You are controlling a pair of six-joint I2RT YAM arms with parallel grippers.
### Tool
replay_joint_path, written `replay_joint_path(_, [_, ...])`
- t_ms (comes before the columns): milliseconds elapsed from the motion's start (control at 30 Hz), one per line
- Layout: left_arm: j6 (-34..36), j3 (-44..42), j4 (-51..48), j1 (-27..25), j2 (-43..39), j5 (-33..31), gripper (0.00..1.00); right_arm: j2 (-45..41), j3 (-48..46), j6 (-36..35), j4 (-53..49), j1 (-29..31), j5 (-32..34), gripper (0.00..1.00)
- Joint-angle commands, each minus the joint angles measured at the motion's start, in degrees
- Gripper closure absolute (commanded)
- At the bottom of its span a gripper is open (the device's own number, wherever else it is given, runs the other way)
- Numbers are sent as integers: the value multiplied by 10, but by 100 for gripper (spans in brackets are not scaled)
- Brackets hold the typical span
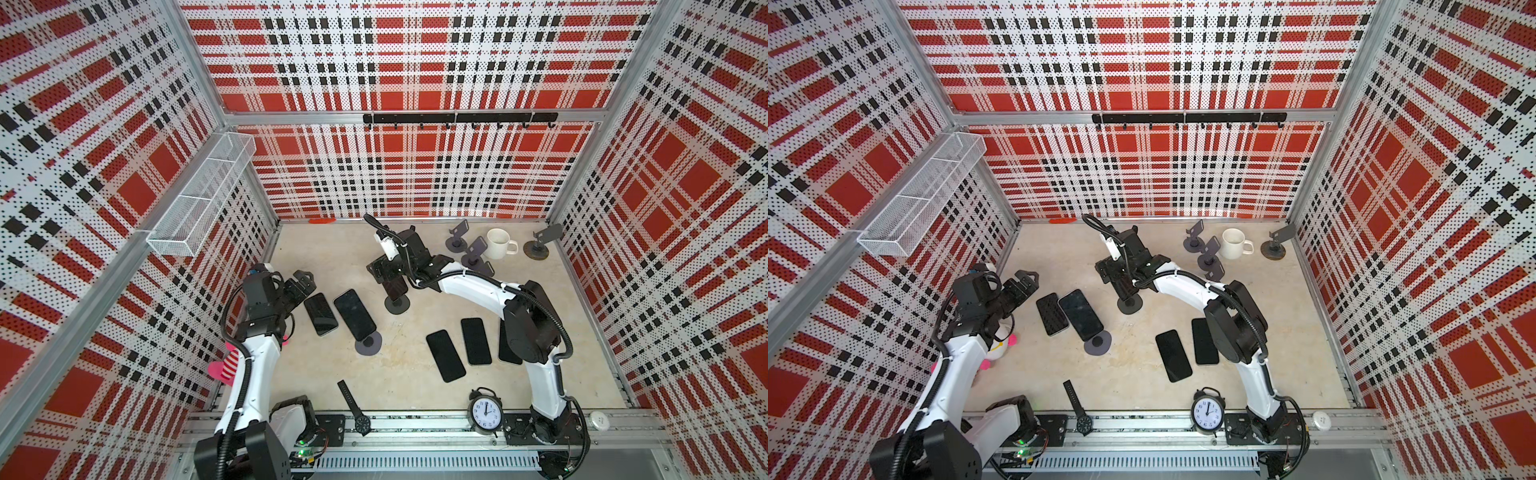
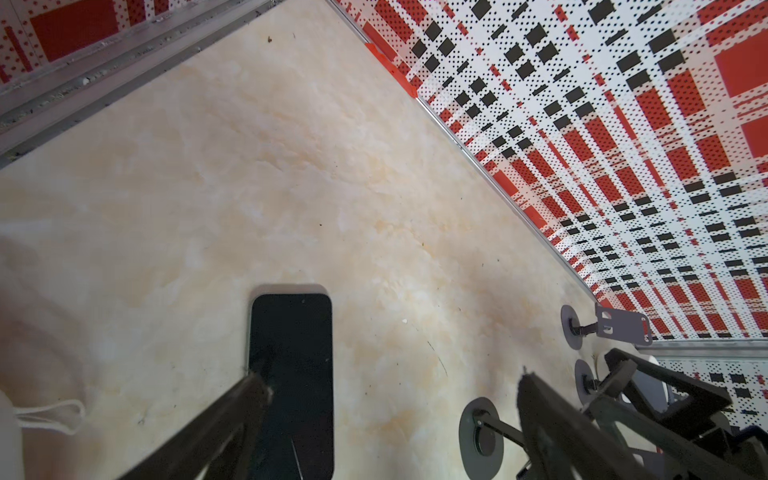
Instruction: Remove the phone from the phone stand
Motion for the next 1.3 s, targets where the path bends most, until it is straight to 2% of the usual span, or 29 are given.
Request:
replay_joint_path(0, [8, 2, 4, 2, -11, 11, 2, 14, 21, -11, -18, 3, 19, 14])
replay_joint_path(167, [6, 0, 4, 1, -13, 10, 2, 7, 12, -7, -21, 3, 22, 20])
replay_joint_path(467, [1, 2, 7, -1, -14, 7, 2, -1, -4, -4, -26, 6, 34, 13])
replay_joint_path(700, [-1, 2, 9, -1, -17, 3, 2, 1, -2, -10, -35, 8, 50, 14])
replay_joint_path(1000, [-5, 0, 13, -1, -23, 0, 2, 6, 5, -4, -46, 14, 70, 18])
replay_joint_path(1267, [-5, -1, 15, -1, -27, -4, 2, -1, -6, 4, -39, 14, 74, 26])
